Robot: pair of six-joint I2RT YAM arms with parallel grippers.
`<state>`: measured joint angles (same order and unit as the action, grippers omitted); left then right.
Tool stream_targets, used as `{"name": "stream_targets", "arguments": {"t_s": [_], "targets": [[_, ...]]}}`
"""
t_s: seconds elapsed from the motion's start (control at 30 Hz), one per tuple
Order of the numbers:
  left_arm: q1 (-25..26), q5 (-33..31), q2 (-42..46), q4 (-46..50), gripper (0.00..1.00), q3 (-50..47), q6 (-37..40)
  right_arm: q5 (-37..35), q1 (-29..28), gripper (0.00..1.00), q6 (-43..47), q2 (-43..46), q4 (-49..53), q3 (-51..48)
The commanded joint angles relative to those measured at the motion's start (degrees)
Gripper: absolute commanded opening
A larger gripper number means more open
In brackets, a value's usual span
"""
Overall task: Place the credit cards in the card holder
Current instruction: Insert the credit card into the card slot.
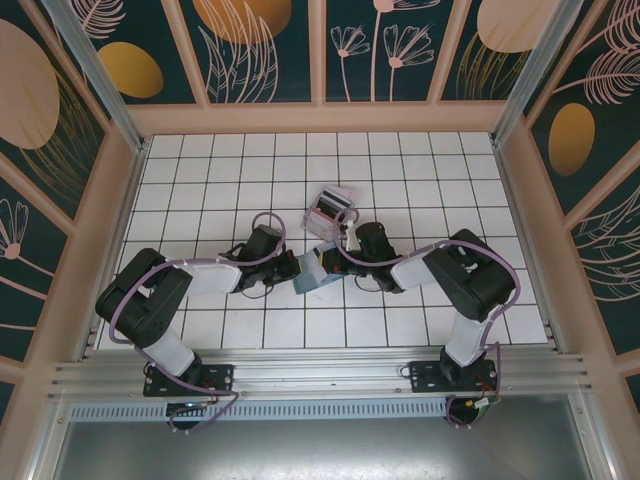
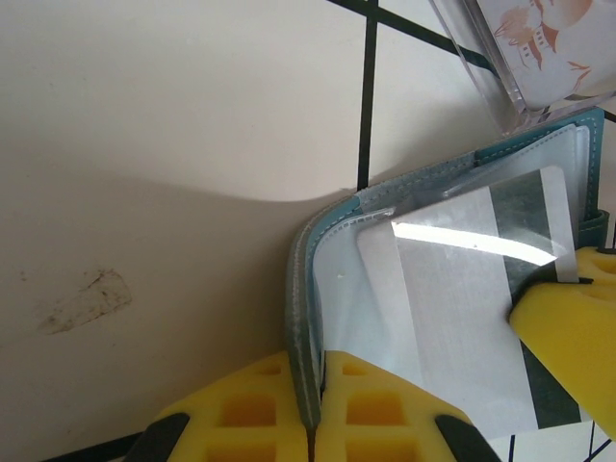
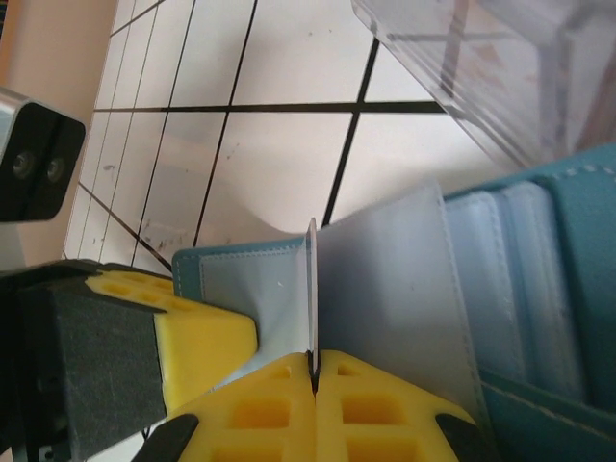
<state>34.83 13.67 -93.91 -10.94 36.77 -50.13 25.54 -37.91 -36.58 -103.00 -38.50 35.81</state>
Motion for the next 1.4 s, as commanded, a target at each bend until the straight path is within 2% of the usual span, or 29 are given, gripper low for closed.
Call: {"name": "stream_targets", "arguments": {"t_s": [0.0,0.37,0.43,0.6,0.63,0.67,0.8,0.93,1.27,1.37], "targets": [[-0.36,-1.41,-1.36,2.68,0.00,-0.39,0.81,-3.16,-1.83,0.00,0.19,-1.63,1.06,0.86],[-0.35,-1.19,-1.76,3.06,0.01,0.12,0.82,-8.35,-5.77,0.00,2.60,0.38,6.94,-0.69],[-0.32,-1.32,-1.51,3.96,0.14,0.48,0.83,-8.91,-5.78,0.00,2.55,0.47,7.12,-1.18],[-1.10,-5.34,2.13,9.00,0.30,0.66,1.12,-11.36,-5.69,0.00,3.57,0.34,9.19,-1.01],[-1.34,-6.41,3.04,10.48,0.36,0.72,1.41,-11.66,-5.68,0.00,3.70,0.18,9.32,-1.01],[-1.55,-7.33,3.80,11.42,0.37,0.80,1.81,-11.76,-5.67,0.00,3.86,0.09,9.48,-0.94],[-1.76,-9.03,5.16,13.75,0.35,0.74,2.52,-12.57,-5.68,0.00,4.75,-0.25,10.66,-0.57],[-1.70,-11.20,4.72,15.17,0.28,0.28,3.06,-12.40,-5.78,0.00,4.85,-0.25,10.55,-0.66],[-1.77,-8.05,1.39,9.47,0.12,-2.27,2.08,-11.25,-6.84,0.00,4.96,-0.82,11.74,1.26],[-1.71,-7.06,0.75,8.33,0.08,-2.54,1.86,-14.59,-9.62,0.00,7.14,-0.71,16.55,4.11]]}}
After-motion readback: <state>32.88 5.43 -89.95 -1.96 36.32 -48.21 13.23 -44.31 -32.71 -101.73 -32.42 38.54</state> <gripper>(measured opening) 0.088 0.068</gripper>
